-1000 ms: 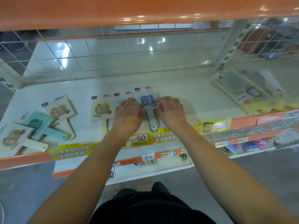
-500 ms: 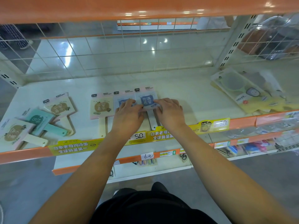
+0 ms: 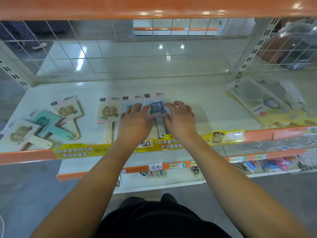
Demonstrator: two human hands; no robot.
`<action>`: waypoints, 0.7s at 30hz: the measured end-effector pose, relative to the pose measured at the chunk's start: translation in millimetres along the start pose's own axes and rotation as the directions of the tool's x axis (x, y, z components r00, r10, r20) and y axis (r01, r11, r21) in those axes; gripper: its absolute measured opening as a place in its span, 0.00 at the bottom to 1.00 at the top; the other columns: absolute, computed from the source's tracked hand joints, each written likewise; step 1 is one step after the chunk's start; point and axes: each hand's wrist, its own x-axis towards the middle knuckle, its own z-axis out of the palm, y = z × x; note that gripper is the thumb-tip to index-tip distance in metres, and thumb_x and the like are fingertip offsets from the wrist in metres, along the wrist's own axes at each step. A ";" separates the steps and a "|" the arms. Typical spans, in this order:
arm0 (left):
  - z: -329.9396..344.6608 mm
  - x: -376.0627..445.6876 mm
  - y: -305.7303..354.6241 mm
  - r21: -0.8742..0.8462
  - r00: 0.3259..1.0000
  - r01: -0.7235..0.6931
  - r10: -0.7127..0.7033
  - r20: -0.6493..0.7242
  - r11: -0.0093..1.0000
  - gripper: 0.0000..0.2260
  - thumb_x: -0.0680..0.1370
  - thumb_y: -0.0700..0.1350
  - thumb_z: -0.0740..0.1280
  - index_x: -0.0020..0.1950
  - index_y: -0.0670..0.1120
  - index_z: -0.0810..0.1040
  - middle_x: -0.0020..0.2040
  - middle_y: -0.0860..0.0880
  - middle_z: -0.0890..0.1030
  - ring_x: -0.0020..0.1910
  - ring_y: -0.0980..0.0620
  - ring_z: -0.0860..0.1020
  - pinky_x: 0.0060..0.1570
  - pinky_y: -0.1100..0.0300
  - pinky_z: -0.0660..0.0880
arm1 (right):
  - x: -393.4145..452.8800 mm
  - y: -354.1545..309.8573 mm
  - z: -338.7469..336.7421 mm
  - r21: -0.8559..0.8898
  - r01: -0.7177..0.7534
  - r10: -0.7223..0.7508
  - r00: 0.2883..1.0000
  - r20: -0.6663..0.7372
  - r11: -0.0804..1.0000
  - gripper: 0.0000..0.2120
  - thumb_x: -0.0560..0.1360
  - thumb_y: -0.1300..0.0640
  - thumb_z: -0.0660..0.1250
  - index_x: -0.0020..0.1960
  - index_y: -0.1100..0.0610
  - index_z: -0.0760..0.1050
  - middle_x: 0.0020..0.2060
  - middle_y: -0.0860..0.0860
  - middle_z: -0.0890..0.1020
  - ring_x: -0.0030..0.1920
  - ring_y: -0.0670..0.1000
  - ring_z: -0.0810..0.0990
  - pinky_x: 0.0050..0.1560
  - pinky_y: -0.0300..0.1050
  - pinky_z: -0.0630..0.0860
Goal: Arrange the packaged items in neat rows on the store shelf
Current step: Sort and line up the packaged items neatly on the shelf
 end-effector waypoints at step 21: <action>-59.9 -111.3 -107.6 0.072 0.917 0.327 -0.298 -0.266 0.942 0.19 0.75 0.49 0.68 0.64 0.46 0.75 0.64 0.42 0.75 0.62 0.39 0.74 0.57 0.44 0.71 | -36.6 -143.6 32.7 0.146 0.497 -0.513 0.851 0.108 0.855 0.20 0.77 0.51 0.65 0.68 0.51 0.74 0.66 0.51 0.75 0.67 0.58 0.70 0.63 0.56 0.72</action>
